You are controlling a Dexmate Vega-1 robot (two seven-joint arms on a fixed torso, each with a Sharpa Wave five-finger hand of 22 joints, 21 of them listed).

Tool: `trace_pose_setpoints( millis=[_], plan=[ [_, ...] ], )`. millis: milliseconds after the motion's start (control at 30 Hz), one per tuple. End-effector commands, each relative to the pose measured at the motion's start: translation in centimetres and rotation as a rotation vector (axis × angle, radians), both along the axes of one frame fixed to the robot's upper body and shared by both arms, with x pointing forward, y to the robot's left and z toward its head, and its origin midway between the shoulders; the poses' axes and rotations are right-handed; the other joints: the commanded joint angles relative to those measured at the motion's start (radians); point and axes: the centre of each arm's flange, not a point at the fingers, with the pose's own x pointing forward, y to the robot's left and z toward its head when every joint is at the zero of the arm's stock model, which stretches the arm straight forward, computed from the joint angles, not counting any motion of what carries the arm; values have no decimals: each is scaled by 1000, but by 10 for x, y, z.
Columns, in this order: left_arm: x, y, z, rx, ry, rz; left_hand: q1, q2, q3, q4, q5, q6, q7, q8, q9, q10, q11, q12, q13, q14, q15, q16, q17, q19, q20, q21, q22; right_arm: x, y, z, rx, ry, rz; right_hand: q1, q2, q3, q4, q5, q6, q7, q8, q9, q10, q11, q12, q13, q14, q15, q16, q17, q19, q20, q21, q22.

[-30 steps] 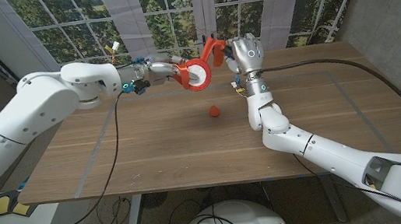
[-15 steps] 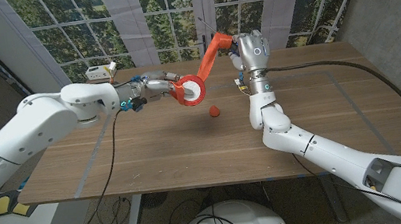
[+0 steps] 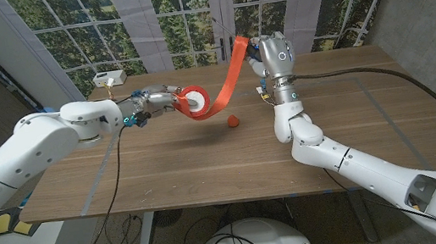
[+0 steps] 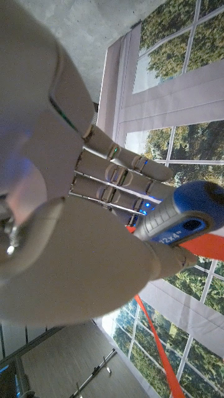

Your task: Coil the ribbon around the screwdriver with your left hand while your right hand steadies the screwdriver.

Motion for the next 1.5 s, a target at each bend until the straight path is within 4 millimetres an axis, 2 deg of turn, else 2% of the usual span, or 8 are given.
trace_pose_setpoints(
  millis=[33, 167, 500, 833, 1200, 1500],
  plan=[
    [7, 27, 15, -61, -26, 124, 128, 138, 17, 7, 6, 87, 74, -4, 59, 18, -9, -3, 305, 275, -280, -3, 357, 1, -29, 4, 2, -30, 13, -6, -95, -61, 151, 172, 181, 0, 1, 10, 59, -61, 0, 0, 7, 1, 2, 58, 87, -100, -2, 3, -7, -146, 5, 0],
    [8, 32, 20, -84, -36, 135, 128, 138, 17, 7, 6, 88, 76, -5, 59, 20, -8, -4, 306, 278, -280, -3, 359, 1, -28, 4, 2, -35, 16, -6, -107, -92, 152, 173, 183, 0, 1, 10, 60, -61, 0, -1, 9, 0, 1, 59, 87, -101, -3, 4, -9, -146, 6, 0],
    [-1, 37, 33, -127, -98, 174, 128, 136, 17, 6, 6, 89, 75, -8, 60, 23, -10, -7, 308, 282, -280, -7, 363, 1, -28, 6, 2, -34, 19, -12, -154, -74, 143, 174, 183, -1, 1, 10, 60, -62, -2, -2, 7, 1, -2, 63, 84, -101, -7, 5, -15, -146, 7, 0],
    [-14, 37, 52, -143, -166, 205, 128, 135, 17, 6, 6, 91, 74, -10, 60, 28, -9, -10, 306, 285, -280, -11, 364, 1, -28, 7, 2, -31, 29, -30, -233, -60, 150, 175, 183, -2, 2, 10, 61, -66, -3, -2, 5, -4, -5, 66, 83, -101, -9, 7, -20, -146, 9, 1],
    [-22, 31, 69, -153, -205, 233, 128, 134, 17, 6, 6, 95, 72, -12, 61, 30, -10, -14, 311, 289, -280, -16, 366, 0, -27, 7, 2, -42, 40, -45, -325, -118, 137, 176, 184, -3, 3, 10, 62, -65, -5, -3, 6, -3, -8, 69, 83, -101, -11, 9, -26, -147, 12, 1],
    [-31, 16, 100, -116, -251, 229, 128, 134, 17, 7, 6, 96, 72, -14, 61, 31, -10, -19, 309, 291, -280, -19, 369, 0, -27, 7, 2, -44, 49, -54, -374, -97, 144, 178, 184, -4, 2, 10, 63, -65, -5, -3, 9, -4, -9, 71, 85, -101, -12, 11, -27, -146, 15, 1]
  ],
)
